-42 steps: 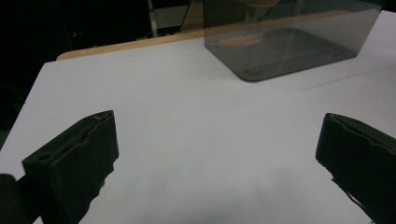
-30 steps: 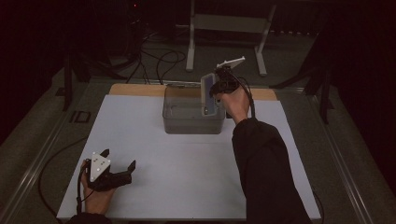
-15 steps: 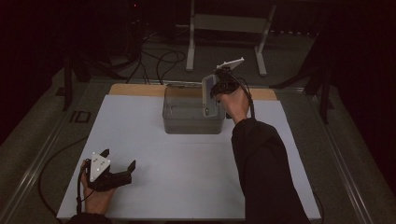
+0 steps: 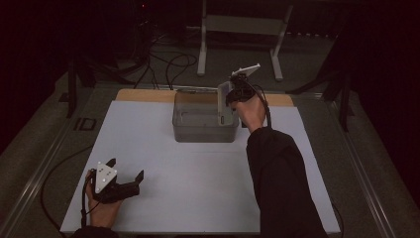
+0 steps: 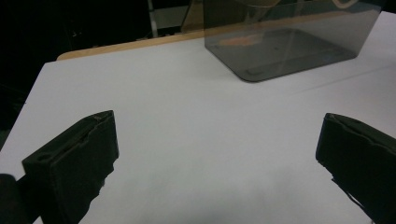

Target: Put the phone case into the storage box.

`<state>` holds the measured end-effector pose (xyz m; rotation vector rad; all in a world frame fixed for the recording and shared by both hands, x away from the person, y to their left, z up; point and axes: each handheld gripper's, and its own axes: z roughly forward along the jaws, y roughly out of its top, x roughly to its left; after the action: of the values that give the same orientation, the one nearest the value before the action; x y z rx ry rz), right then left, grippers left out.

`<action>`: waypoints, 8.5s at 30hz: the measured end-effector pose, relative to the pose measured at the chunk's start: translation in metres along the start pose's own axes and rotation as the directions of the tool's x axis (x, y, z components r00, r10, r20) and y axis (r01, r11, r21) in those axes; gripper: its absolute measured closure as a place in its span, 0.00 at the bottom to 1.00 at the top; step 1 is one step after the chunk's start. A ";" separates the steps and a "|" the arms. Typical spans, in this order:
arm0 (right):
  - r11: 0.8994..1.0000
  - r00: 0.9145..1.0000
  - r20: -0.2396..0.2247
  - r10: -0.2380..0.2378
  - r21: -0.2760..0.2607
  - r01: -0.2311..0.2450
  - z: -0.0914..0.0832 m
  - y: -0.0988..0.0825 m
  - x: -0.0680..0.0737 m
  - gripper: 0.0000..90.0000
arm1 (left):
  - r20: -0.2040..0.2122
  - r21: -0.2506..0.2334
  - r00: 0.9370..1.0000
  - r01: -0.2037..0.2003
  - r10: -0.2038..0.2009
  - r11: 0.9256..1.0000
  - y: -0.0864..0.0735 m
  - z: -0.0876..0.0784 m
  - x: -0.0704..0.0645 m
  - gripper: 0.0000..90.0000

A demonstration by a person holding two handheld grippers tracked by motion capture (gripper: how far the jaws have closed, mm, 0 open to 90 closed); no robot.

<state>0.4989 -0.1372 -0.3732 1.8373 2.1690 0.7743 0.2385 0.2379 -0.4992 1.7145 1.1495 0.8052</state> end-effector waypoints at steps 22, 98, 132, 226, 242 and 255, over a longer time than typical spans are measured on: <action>1.000 0.999 0.038 0.017 0.022 -0.018 0.012 -0.005 -0.012 0.90 | -0.001 -0.002 1.000 0.000 0.000 1.000 0.000 0.000 0.000 0.00; 0.990 0.975 0.220 -0.034 0.142 0.002 0.054 -0.005 0.000 0.90 | 0.003 -0.007 1.000 0.014 -0.014 1.000 0.000 -0.001 0.002 0.00; 0.988 0.972 0.237 0.001 0.149 -0.038 0.066 -0.009 -0.001 0.90 | 0.003 -0.006 1.000 0.014 -0.014 1.000 0.000 -0.001 0.003 0.00; 0.879 0.952 0.069 -0.299 -0.368 0.303 -0.003 -0.083 -0.016 0.13 | -0.002 0.003 1.000 0.008 -0.008 1.000 -0.001 0.000 0.003 0.00; 0.835 0.953 0.052 -0.297 -0.471 0.286 -0.035 -0.143 -0.047 0.10 | -0.017 -0.010 1.000 0.025 -0.026 1.000 0.001 -0.006 0.009 0.00; 0.779 0.934 0.055 -0.353 -0.536 0.326 -0.058 -0.204 -0.067 0.10 | -0.005 -0.037 0.999 0.046 -0.046 0.998 0.004 -0.013 0.015 0.00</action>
<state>0.3108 -0.2361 -0.4394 1.1161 1.9474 1.1944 0.2342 0.2556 -0.4895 1.6511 1.1671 0.7991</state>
